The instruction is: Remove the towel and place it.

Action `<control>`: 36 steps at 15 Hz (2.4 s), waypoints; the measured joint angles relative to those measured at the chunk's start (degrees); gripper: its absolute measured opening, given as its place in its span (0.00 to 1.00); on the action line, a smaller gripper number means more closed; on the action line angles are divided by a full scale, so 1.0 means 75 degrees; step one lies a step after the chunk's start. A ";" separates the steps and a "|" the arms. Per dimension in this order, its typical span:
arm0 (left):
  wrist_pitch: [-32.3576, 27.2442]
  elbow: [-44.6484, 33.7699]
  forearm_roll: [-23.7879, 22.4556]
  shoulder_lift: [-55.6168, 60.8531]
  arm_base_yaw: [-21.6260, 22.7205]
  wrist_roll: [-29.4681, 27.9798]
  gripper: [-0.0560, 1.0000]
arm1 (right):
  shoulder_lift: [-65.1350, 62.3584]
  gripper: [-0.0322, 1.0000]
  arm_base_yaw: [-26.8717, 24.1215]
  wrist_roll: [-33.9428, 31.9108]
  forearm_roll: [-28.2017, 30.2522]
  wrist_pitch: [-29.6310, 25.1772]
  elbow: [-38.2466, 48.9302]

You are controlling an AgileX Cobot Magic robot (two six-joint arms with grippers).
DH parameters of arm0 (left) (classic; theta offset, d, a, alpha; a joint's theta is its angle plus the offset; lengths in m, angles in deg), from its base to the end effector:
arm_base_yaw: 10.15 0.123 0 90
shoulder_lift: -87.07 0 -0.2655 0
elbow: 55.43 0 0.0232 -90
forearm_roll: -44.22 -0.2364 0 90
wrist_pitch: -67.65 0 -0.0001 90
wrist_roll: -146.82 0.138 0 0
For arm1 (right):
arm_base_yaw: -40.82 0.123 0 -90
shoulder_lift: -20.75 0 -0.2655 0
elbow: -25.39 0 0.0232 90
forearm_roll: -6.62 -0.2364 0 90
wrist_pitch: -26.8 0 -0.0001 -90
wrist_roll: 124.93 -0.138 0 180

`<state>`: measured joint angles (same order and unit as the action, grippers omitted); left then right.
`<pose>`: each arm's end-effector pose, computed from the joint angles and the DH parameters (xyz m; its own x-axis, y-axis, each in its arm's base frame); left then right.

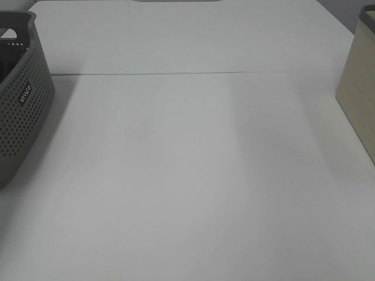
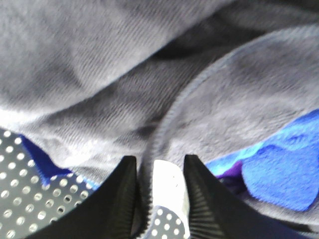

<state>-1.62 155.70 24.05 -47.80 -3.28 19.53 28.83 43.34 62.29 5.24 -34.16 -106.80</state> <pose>0.4325 0.0970 0.1483 -0.6274 0.7511 0.2055 0.7728 0.5681 0.2830 0.0427 0.0048 0.2497 -0.4410 -0.1336 -0.8875 -0.1138 0.9892 -0.0923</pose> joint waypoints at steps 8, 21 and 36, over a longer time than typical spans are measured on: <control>-0.0008 0.0000 -0.0550 0.0000 0.0000 0.0000 0.05 | 0.0000 0.58 0.0000 0.0000 0.0000 0.0000 0.0000; -0.0061 0.0000 0.1299 0.4163 -0.1238 -0.0810 0.05 | 0.0000 0.58 0.0000 0.0000 0.0000 0.0000 0.0000; -0.0115 0.1016 0.1329 0.4897 -0.6234 -0.1933 0.05 | 0.0000 0.58 0.0000 0.0000 0.0008 0.0000 0.0000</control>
<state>-2.48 163.32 34.02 -11.08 -50.03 5.04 28.83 43.34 62.29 5.30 -34.16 -106.80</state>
